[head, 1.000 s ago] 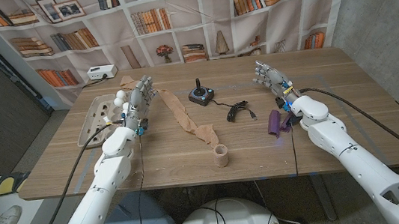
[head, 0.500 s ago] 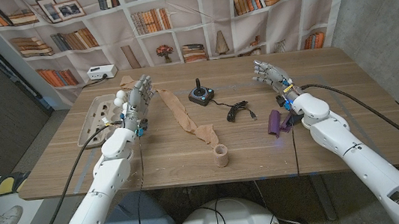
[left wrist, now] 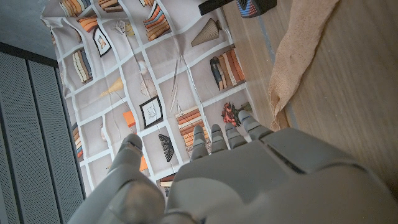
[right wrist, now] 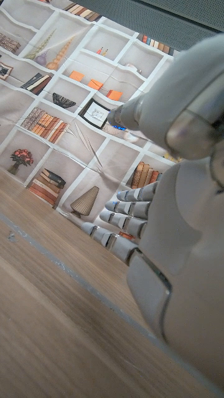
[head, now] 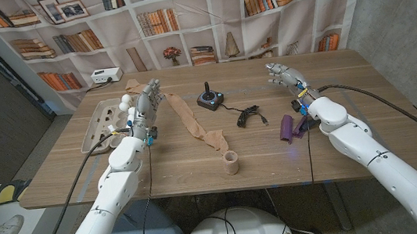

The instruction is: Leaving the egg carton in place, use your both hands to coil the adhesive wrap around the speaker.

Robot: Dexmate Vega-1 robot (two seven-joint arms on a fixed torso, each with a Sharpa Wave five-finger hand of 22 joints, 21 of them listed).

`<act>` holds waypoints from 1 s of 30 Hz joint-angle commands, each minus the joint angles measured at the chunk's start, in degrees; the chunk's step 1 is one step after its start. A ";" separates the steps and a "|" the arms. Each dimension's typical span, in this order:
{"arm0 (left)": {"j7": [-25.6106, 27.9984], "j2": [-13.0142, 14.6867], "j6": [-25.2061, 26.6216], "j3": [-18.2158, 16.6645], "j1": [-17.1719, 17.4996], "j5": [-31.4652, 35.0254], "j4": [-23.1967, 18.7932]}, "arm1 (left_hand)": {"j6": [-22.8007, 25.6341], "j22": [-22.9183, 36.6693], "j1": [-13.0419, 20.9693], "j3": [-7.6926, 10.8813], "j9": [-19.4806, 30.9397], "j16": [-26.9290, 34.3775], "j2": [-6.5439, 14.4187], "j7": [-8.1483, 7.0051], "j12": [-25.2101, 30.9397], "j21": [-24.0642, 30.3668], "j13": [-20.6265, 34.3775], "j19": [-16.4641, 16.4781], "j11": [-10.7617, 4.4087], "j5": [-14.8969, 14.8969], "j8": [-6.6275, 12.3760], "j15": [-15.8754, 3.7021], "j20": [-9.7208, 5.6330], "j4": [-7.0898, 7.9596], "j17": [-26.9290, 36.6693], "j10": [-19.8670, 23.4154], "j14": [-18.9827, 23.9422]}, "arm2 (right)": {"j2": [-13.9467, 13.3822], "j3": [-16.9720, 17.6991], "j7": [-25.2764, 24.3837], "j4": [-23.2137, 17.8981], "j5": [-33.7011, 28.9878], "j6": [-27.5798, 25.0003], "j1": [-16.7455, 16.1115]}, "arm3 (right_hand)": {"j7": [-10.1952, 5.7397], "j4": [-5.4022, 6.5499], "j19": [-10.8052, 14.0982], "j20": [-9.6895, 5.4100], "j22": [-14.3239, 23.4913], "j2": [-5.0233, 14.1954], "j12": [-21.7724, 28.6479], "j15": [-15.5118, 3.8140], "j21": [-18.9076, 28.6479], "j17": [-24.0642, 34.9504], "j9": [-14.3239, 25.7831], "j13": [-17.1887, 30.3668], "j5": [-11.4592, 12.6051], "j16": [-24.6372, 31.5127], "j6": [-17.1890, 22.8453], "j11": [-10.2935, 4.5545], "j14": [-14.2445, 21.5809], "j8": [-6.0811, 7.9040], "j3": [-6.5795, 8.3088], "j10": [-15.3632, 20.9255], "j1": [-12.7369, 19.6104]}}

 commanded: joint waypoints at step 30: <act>1.99 1.08 -1.61 1.16 -0.90 1.20 1.56 | 0.37 0.30 0.86 -0.15 0.20 0.33 0.25 0.23 0.25 -0.87 0.31 0.98 0.33 0.36 0.13 -0.14 -0.01 -0.07 0.14 0.78 -0.59 | -6.70 -8.78 -7.82 -4.91 -16.76 -4.89 5.17 | -0.75 -0.09 0.85 0.36 0.21 0.12 1.33 -0.89 -0.17 1.17 0.23 0.78 0.10 1.06 2.82 -0.44 1.77 0.63 0.03 2.93 2.25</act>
